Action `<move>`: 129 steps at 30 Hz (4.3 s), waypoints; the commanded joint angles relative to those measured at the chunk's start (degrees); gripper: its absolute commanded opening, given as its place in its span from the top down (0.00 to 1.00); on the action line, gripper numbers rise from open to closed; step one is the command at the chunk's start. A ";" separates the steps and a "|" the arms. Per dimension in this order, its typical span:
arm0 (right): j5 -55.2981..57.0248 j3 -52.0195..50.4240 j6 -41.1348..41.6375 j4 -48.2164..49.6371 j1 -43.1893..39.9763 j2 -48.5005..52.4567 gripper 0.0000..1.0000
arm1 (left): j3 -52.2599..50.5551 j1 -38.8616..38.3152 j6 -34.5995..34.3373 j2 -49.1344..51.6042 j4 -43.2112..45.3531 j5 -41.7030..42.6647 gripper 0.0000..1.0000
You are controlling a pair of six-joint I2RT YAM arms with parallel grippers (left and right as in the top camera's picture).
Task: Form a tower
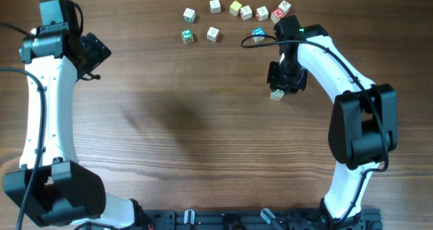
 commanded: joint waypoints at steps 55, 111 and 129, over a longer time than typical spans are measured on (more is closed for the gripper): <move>-2.05 5.07 1.05 -10.05 -0.07 -0.39 0.16 | -0.26 0.20 -0.96 0.52 -0.02 0.07 0.00; -1.90 -89.61 -16.50 86.84 -11.87 -117.94 0.00 | -0.26 0.20 -0.96 0.52 -0.02 0.07 0.00; -0.42 -89.48 -16.46 63.47 -11.78 -113.00 0.00 | -0.26 0.33 -0.96 0.94 0.15 0.09 0.00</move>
